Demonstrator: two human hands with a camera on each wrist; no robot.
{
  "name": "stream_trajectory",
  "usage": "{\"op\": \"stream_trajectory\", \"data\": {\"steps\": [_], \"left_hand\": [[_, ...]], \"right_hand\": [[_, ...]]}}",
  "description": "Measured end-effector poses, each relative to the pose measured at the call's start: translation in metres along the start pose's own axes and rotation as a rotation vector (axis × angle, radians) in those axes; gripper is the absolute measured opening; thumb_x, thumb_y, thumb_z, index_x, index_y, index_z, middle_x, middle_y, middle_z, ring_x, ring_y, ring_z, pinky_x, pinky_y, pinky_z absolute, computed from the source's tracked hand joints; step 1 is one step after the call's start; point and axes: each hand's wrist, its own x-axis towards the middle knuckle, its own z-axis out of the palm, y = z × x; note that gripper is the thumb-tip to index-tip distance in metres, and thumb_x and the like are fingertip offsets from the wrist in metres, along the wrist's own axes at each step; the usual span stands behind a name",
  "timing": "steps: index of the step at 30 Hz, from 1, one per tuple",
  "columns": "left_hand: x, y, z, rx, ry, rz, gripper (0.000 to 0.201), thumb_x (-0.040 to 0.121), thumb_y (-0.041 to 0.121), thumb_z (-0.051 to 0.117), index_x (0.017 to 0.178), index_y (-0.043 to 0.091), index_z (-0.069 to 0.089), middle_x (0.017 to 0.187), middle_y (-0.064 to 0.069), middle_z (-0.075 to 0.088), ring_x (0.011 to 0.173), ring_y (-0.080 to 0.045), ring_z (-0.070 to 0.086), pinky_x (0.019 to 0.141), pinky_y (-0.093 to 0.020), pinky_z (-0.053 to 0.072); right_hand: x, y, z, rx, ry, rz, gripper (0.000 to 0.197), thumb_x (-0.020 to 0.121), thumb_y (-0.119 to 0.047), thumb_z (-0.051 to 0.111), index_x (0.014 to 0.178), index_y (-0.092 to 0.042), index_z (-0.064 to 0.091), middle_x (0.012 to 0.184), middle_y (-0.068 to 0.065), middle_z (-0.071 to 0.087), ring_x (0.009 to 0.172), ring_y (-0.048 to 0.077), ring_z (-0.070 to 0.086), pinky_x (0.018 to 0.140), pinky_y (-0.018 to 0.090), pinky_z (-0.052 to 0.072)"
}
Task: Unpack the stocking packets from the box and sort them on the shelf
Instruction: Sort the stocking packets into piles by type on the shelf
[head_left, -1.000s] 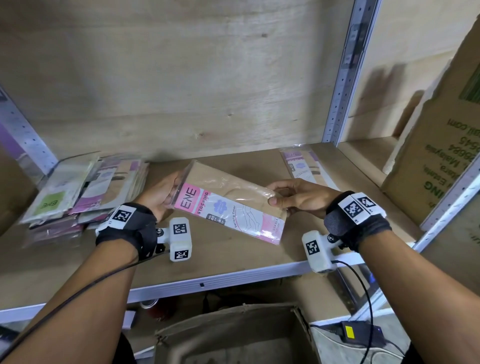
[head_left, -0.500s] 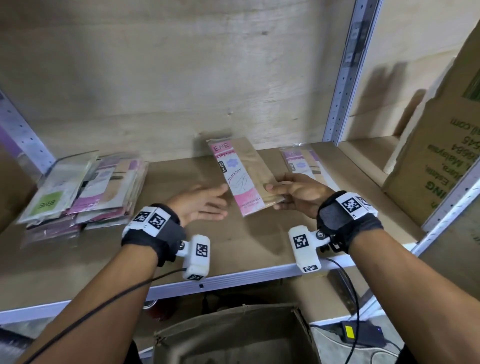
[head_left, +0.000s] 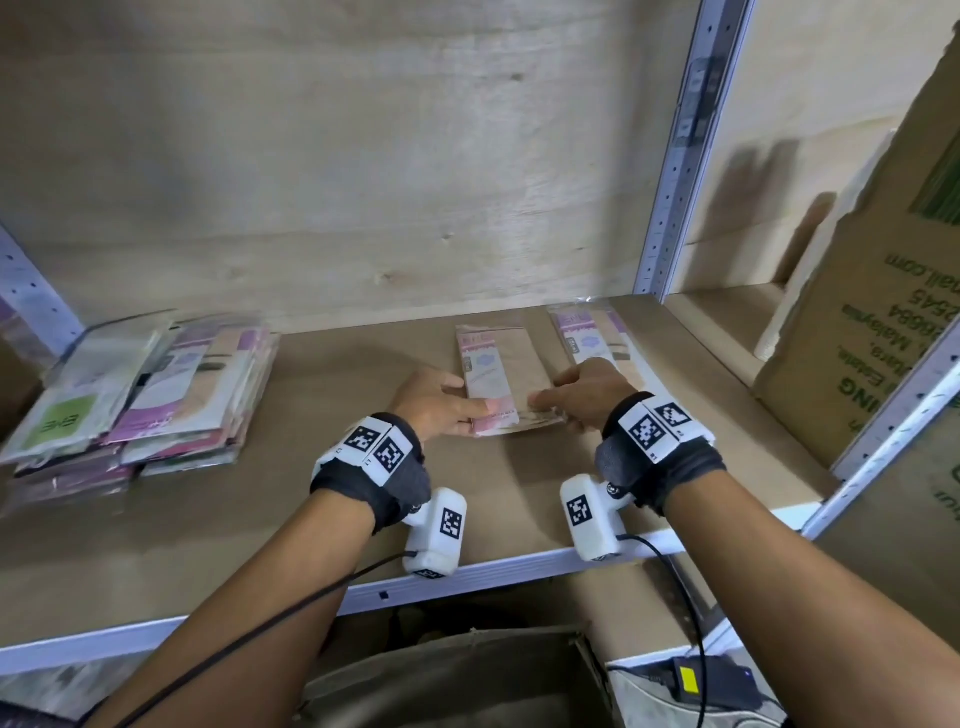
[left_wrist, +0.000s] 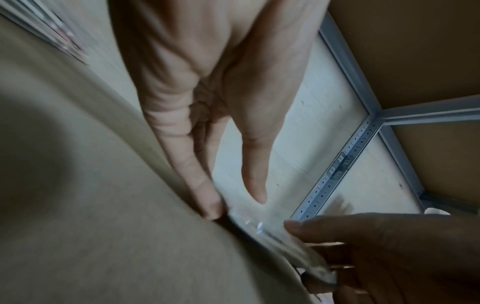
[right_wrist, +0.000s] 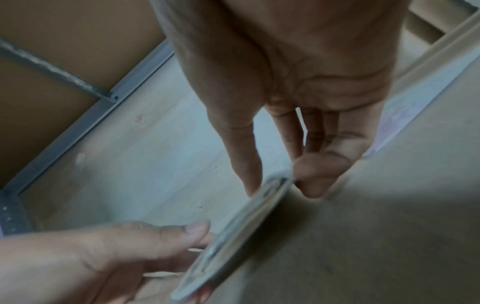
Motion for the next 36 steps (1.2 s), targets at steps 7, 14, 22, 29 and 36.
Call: {"op": "stream_trajectory", "data": {"steps": [7, 14, 22, 29, 36], "left_hand": [[0.017, -0.003, 0.005, 0.234, -0.037, -0.056, 0.056, 0.079, 0.002, 0.081, 0.130, -0.001, 0.058, 0.122, -0.016, 0.068, 0.098, -0.027, 0.072, 0.085, -0.035, 0.060], [0.027, 0.000, 0.007, 0.202, -0.064, -0.043, 0.061, 0.080, -0.001, 0.079, 0.136, -0.004, 0.054, 0.124, -0.016, 0.065, 0.092, -0.022, 0.071, 0.073, -0.025, 0.062], [0.033, 0.002, 0.011, 0.156, -0.073, -0.038, 0.052, 0.079, 0.002, 0.080, 0.127, -0.003, 0.059, 0.093, -0.001, 0.068, 0.075, -0.010, 0.070, 0.060, -0.018, 0.060], [0.031, 0.004, 0.008, 0.170, -0.073, -0.048, 0.052, 0.082, 0.009, 0.079, 0.129, 0.000, 0.059, 0.100, -0.008, 0.070, 0.081, -0.013, 0.069, 0.065, -0.021, 0.062], [0.018, 0.005, -0.042, 0.178, 0.069, -0.006, 0.061, 0.079, 0.026, 0.083, 0.131, 0.007, 0.057, 0.115, -0.011, 0.067, 0.091, -0.018, 0.072, 0.071, -0.025, 0.062]], "right_hand": [[0.003, -0.005, -0.002, -0.200, 0.054, -0.058, 0.041, 0.074, -0.027, 0.084, 0.106, -0.008, 0.068, 0.101, 0.005, 0.065, 0.088, 0.016, 0.059, 0.073, 0.027, 0.051], [0.008, -0.008, -0.005, -0.201, 0.092, -0.077, 0.034, 0.077, -0.018, 0.080, 0.105, -0.004, 0.070, 0.108, 0.011, 0.069, 0.092, 0.021, 0.063, 0.078, 0.029, 0.053], [0.013, -0.006, -0.009, -0.186, 0.109, -0.080, 0.031, 0.078, -0.018, 0.078, 0.105, -0.005, 0.072, 0.107, 0.010, 0.070, 0.099, 0.023, 0.065, 0.081, 0.028, 0.051], [0.013, -0.006, -0.014, -0.185, 0.102, -0.087, 0.031, 0.079, -0.021, 0.077, 0.107, -0.010, 0.071, 0.099, 0.004, 0.065, 0.092, 0.020, 0.061, 0.076, 0.026, 0.048], [-0.001, -0.021, -0.002, -0.060, 0.047, -0.255, 0.022, 0.085, -0.018, 0.071, 0.105, -0.013, 0.068, 0.095, 0.005, 0.072, 0.078, 0.017, 0.068, 0.071, 0.030, 0.056]]}}
